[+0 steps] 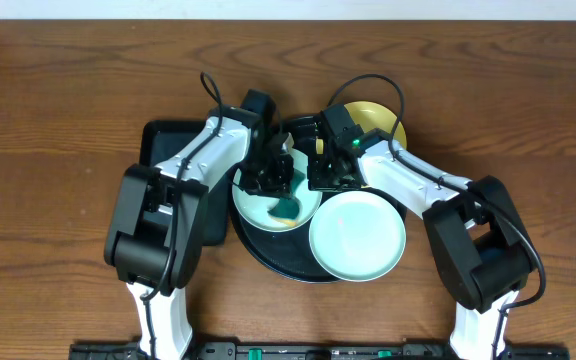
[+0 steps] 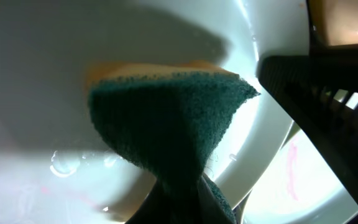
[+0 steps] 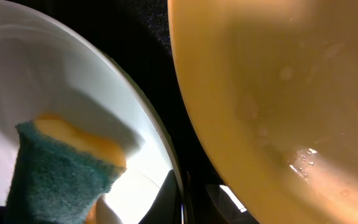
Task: Clean dirty plates on tray and stack at the side
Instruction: 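Scrub the mint-green plate with the sponge while right gripper holds it, then lift the sponge back over the black rectangular tray with left gripper, then grasp the scrubbed mint-green plate with the right gripper and lift it, then place the mint-green plate on the table right of the round tray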
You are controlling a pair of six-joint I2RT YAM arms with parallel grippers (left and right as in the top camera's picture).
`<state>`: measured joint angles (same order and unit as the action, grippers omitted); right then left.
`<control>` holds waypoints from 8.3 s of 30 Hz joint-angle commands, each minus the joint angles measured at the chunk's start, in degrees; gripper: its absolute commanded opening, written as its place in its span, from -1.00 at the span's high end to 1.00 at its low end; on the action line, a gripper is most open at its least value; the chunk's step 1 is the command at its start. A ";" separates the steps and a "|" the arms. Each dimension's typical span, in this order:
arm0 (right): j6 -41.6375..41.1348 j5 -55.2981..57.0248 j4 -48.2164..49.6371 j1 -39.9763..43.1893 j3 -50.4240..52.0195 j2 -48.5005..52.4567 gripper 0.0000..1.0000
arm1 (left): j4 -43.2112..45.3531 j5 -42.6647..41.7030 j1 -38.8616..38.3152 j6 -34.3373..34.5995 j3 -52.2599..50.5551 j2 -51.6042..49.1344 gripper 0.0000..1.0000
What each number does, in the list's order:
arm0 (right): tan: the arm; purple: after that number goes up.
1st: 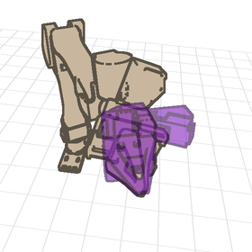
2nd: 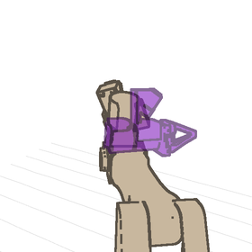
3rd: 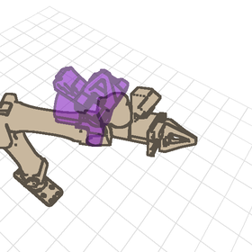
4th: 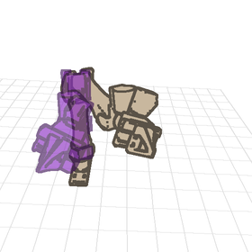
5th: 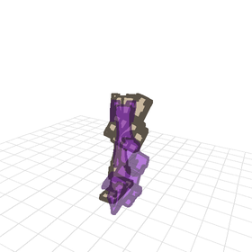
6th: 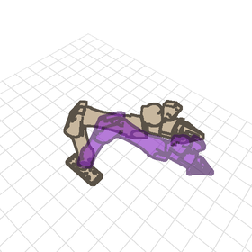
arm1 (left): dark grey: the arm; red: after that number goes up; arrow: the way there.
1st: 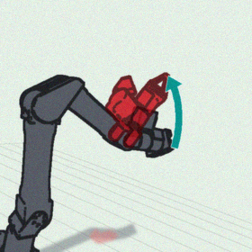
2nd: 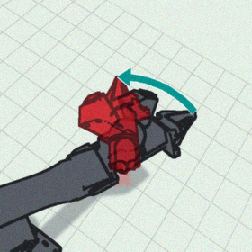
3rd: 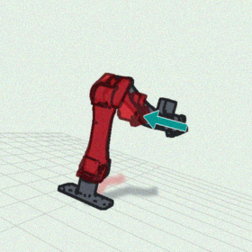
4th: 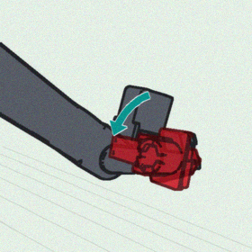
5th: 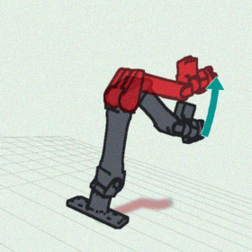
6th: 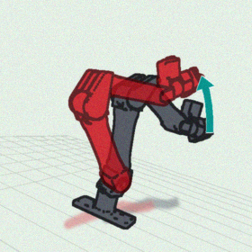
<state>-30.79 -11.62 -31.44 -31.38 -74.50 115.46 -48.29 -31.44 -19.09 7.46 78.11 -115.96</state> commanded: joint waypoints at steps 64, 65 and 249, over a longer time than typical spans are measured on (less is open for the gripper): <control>1.05 0.15 -2.86 3.52 -0.81 1.46 0.98 | -3.23 6.54 -4.74 7.30 2.60 -0.31 0.85; 1.05 0.15 -2.89 3.52 -0.81 1.46 0.98 | -2.82 6.36 -4.72 7.34 2.60 -0.31 0.86; 21.99 8.79 -1.73 49.62 22.88 -32.89 0.98 | -25.14 36.46 17.46 10.16 24.87 6.99 0.85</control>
<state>-9.80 -2.02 -36.29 18.00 -55.11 82.11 -73.23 4.47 -1.72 18.15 101.62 -109.86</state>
